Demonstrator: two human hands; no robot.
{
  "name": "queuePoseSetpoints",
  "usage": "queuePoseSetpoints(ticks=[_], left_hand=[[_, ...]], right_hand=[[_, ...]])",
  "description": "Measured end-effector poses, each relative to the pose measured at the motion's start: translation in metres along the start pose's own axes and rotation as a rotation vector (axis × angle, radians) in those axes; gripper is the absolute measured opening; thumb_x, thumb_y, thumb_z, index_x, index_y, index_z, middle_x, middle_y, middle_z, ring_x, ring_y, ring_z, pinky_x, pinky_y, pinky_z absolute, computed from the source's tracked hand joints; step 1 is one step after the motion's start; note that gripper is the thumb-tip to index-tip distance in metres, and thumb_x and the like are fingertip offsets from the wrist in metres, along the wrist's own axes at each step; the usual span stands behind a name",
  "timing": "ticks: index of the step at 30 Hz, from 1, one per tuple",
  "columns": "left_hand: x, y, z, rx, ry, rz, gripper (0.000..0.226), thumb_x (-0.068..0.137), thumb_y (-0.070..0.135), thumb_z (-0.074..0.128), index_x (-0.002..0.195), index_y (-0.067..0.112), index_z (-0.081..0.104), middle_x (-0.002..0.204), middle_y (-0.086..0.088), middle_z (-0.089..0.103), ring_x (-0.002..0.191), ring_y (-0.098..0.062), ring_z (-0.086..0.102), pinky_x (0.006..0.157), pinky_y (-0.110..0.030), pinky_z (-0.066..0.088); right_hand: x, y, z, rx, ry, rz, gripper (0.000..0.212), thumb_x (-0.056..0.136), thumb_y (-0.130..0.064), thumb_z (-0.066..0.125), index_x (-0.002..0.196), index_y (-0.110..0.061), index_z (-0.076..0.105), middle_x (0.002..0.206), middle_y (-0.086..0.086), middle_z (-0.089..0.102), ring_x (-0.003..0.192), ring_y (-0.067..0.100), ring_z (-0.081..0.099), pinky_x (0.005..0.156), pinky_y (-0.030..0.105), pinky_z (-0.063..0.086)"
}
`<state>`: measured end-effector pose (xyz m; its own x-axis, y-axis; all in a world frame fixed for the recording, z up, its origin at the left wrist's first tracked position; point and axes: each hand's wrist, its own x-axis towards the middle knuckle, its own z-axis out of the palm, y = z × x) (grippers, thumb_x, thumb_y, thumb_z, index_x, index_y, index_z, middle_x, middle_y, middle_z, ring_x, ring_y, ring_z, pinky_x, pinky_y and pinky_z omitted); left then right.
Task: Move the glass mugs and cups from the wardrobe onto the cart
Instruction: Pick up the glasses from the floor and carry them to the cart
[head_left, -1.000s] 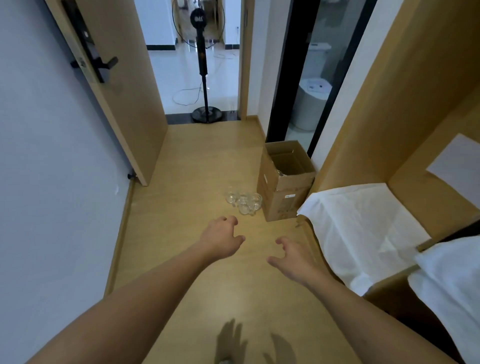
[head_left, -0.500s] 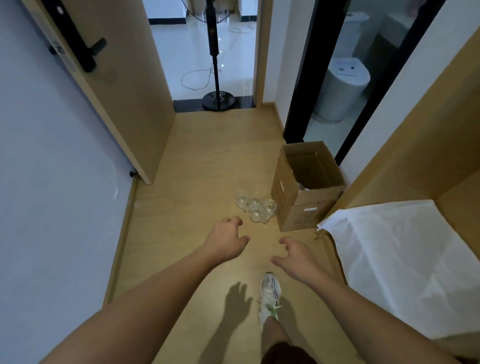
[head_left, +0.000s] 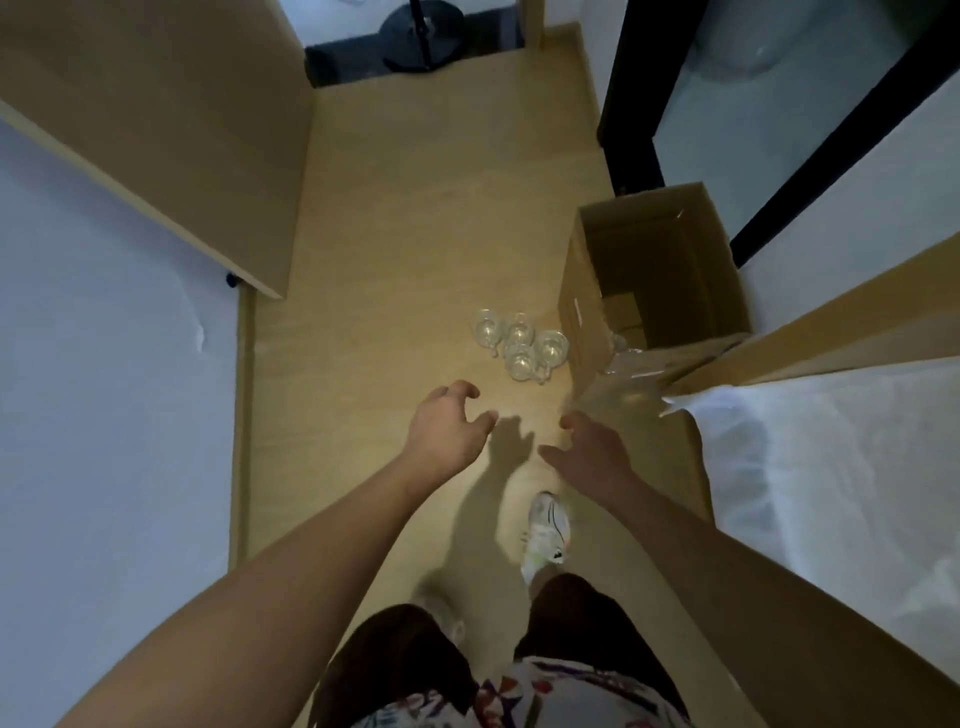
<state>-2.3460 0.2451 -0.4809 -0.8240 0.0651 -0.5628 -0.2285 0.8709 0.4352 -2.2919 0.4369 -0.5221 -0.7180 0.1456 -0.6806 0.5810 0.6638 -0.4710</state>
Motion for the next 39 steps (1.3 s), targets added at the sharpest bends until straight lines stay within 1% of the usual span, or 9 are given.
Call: queuePoseSetpoints(ticks=[5, 12, 20, 25, 28, 31, 33, 36, 39], left_hand=[[0.059, -0.001, 0.019, -0.089, -0.050, -0.081, 0.040, 0.095, 0.043, 0.063, 0.129, 0.021, 0.059, 0.131, -0.007, 0.058, 0.116, -0.025, 0.056, 0.087, -0.027, 0.037], [0.163, -0.030, 0.088, -0.192, -0.144, -0.141, 0.037, 0.094, 0.042, 0.066, 0.125, 0.021, 0.062, 0.129, -0.005, 0.062, 0.119, -0.025, 0.057, 0.100, -0.038, 0.046], [0.310, -0.101, 0.218, -0.225, -0.230, -0.089, 0.040, 0.095, 0.041, 0.065, 0.128, 0.019, 0.062, 0.129, -0.008, 0.065, 0.112, -0.028, 0.063, 0.097, -0.042, 0.051], [0.393, -0.138, 0.328, -0.319, -0.277, -0.183, 0.051, 0.094, 0.045, 0.064, 0.136, 0.016, 0.057, 0.133, -0.005, 0.064, 0.115, -0.023, 0.062, 0.091, -0.031, 0.048], [0.432, -0.142, 0.378, -0.562, -0.321, -0.248, 0.060, 0.093, 0.041, 0.068, 0.144, 0.017, 0.049, 0.136, -0.005, 0.057, 0.105, -0.015, 0.058, 0.077, -0.022, 0.044], [0.458, -0.138, 0.410, -0.852, -0.367, -0.253, 0.050, 0.094, 0.027, 0.067, 0.141, 0.032, 0.050, 0.124, -0.001, 0.063, 0.093, -0.005, 0.062, 0.072, -0.021, 0.047], [0.467, -0.135, 0.425, -1.036, -0.405, -0.282, 0.044, 0.096, 0.015, 0.060, 0.133, 0.038, 0.054, 0.118, 0.002, 0.069, 0.095, -0.002, 0.068, 0.082, -0.028, 0.055], [0.475, -0.131, 0.434, -1.200, -0.420, -0.308, 0.048, 0.093, -0.001, 0.048, 0.128, 0.030, 0.062, 0.120, -0.001, 0.073, 0.116, -0.017, 0.067, 0.107, -0.048, 0.048], [0.476, -0.130, 0.430, -1.267, -0.411, -0.312, 0.058, 0.085, -0.013, 0.044, 0.120, 0.027, 0.066, 0.115, -0.001, 0.074, 0.112, -0.017, 0.068, 0.101, -0.040, 0.050]], right_hand=[[0.047, 0.010, 0.014, 0.055, -0.054, 0.073, 0.052, 0.087, -0.042, 0.072, 0.129, -0.016, 0.056, 0.101, 0.001, 0.062, 0.103, 0.023, 0.061, 0.078, 0.027, 0.038], [0.145, 0.038, 0.057, 0.147, 0.016, 0.223, 0.052, 0.086, -0.040, 0.073, 0.129, -0.016, 0.059, 0.119, 0.010, 0.068, 0.110, 0.029, 0.063, 0.084, 0.030, 0.043], [0.303, 0.095, 0.141, 0.252, 0.081, 0.308, 0.052, 0.089, -0.041, 0.071, 0.133, -0.017, 0.057, 0.125, 0.009, 0.066, 0.116, 0.026, 0.061, 0.094, 0.033, 0.046], [0.414, 0.135, 0.193, 0.417, 0.198, 0.358, 0.050, 0.088, -0.044, 0.072, 0.130, -0.021, 0.060, 0.118, 0.002, 0.066, 0.109, 0.022, 0.062, 0.097, 0.038, 0.049], [0.478, 0.152, 0.218, 0.585, 0.286, 0.393, 0.049, 0.086, -0.049, 0.071, 0.127, -0.024, 0.060, 0.115, -0.003, 0.065, 0.102, 0.017, 0.059, 0.090, 0.033, 0.047], [0.528, 0.166, 0.240, 0.785, 0.330, 0.397, 0.051, 0.085, -0.052, 0.073, 0.122, -0.019, 0.063, 0.116, -0.002, 0.068, 0.105, 0.020, 0.064, 0.093, 0.041, 0.053], [0.549, 0.177, 0.254, 0.876, 0.331, 0.351, 0.041, 0.084, -0.048, 0.076, 0.109, -0.016, 0.070, 0.106, 0.002, 0.074, 0.100, 0.023, 0.071, 0.093, 0.046, 0.056], [0.561, 0.186, 0.264, 0.996, 0.283, 0.243, 0.020, 0.087, -0.039, 0.076, 0.088, -0.019, 0.072, 0.084, -0.003, 0.075, 0.081, 0.016, 0.072, 0.075, 0.037, 0.056], [0.561, 0.189, 0.263, 1.049, 0.241, 0.212, 0.012, 0.093, -0.027, 0.071, 0.087, -0.017, 0.073, 0.081, 0.000, 0.072, 0.078, 0.016, 0.069, 0.071, 0.032, 0.052]])
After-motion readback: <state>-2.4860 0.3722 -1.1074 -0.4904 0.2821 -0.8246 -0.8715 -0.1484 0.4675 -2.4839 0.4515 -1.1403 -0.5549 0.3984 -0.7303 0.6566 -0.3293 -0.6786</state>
